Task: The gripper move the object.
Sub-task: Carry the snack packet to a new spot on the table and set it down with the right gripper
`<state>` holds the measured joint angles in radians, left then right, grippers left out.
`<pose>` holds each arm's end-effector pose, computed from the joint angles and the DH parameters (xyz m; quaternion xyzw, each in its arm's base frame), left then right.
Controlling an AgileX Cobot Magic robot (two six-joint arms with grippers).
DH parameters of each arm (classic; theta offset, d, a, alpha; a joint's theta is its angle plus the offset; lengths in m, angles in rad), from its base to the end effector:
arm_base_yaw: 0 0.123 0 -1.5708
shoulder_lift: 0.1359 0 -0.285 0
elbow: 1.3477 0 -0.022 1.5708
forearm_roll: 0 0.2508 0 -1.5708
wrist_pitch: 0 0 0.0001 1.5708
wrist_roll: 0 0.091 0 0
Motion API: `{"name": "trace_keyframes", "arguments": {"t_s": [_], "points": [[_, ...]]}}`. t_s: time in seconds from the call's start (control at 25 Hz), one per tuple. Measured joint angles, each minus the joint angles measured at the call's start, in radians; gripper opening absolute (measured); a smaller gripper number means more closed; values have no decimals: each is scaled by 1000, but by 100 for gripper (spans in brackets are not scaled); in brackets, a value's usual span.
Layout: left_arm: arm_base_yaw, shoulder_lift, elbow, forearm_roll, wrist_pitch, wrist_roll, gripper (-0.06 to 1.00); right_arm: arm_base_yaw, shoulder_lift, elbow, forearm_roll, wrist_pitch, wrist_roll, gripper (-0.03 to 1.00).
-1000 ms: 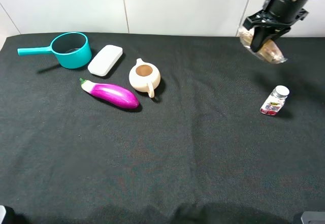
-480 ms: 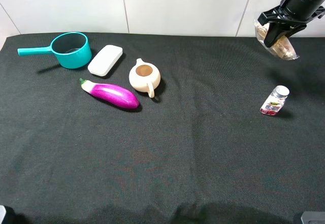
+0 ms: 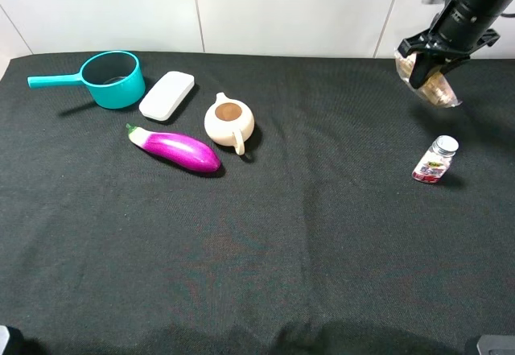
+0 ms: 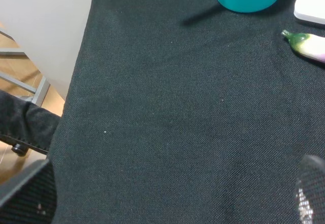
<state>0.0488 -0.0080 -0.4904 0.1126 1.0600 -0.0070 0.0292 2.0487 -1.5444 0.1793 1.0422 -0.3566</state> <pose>-0.0056 0.0087 0.2751 -0.0259 0.8517 0.0671 0.5190 0.4123 0.0261 0.1852 -0.1506 0.9838 0.0696 0.0677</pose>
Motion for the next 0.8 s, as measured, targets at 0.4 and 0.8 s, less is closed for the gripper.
{"name": "trace_keyframes", "arguments": {"t_s": [0.4, 0.8], "points": [[0, 0, 0, 0, 0, 0, 99, 0, 61, 0, -8, -8, -3, 14], [0, 0, 0, 0, 0, 0, 99, 0, 84, 0, -8, -23, -7, 14]]}}
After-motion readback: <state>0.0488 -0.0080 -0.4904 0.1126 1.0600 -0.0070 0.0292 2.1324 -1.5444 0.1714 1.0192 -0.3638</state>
